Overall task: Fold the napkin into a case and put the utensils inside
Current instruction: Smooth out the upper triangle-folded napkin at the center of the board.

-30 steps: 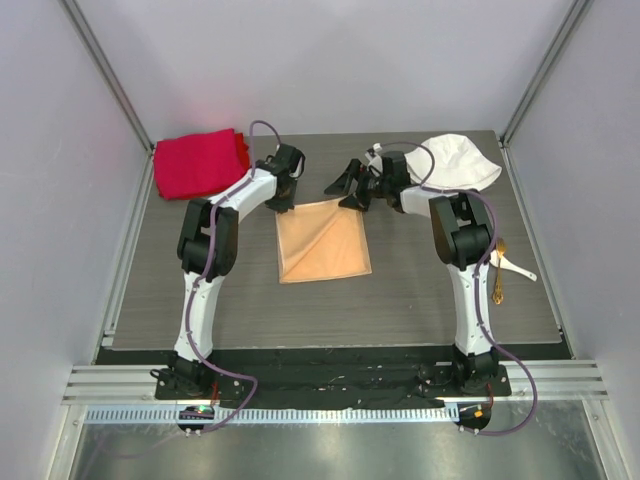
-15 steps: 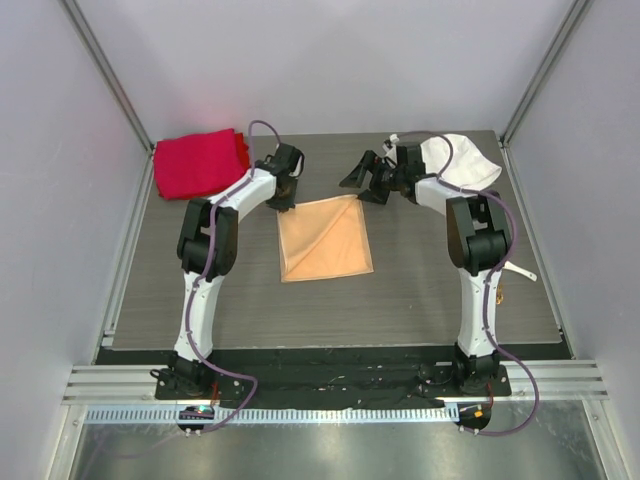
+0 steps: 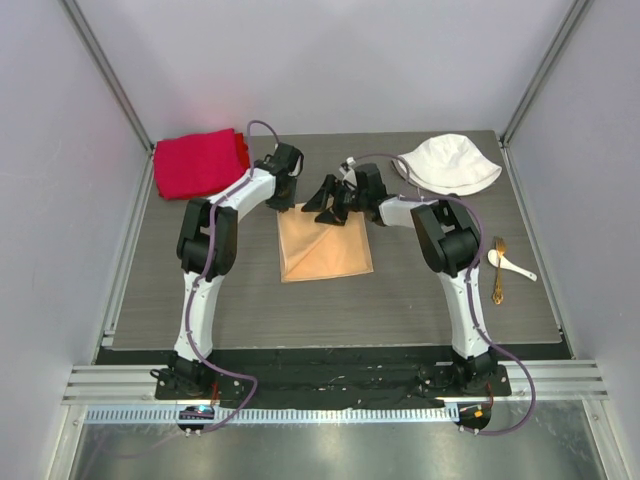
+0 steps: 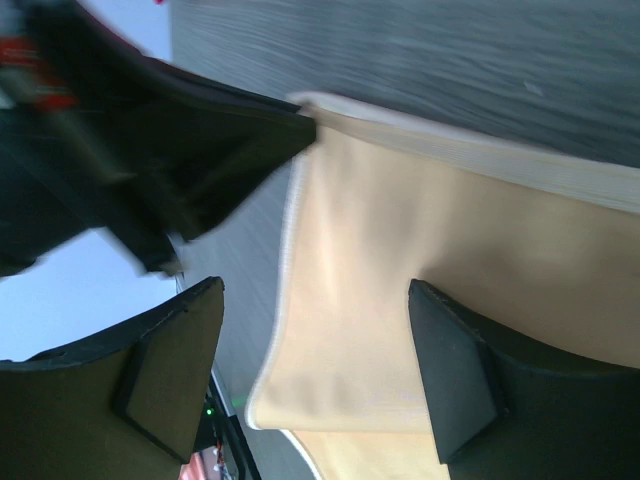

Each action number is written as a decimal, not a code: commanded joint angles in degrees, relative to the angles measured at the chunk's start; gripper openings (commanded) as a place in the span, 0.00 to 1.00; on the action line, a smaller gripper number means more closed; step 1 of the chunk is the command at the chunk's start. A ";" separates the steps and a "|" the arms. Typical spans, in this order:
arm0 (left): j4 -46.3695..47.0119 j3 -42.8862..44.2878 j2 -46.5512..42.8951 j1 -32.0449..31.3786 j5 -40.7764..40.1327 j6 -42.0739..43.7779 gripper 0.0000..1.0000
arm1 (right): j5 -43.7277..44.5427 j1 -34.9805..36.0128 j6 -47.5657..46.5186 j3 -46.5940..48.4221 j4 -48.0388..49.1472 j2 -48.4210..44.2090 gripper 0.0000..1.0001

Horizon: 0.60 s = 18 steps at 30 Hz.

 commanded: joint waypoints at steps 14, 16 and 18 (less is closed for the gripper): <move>-3.09 3.85 -4.35 0.62 -6.14 -3.06 0.44 | -0.94 -1.77 2.24 -1.80 4.27 5.20 0.65; -3.26 2.27 -8.65 0.53 -7.12 -7.45 0.49 | -1.03 -1.86 2.41 -1.89 4.53 5.82 0.64; -0.20 -1.14 -16.38 0.53 -5.72 -10.87 0.50 | -0.94 -1.77 2.94 -2.15 5.14 5.82 0.64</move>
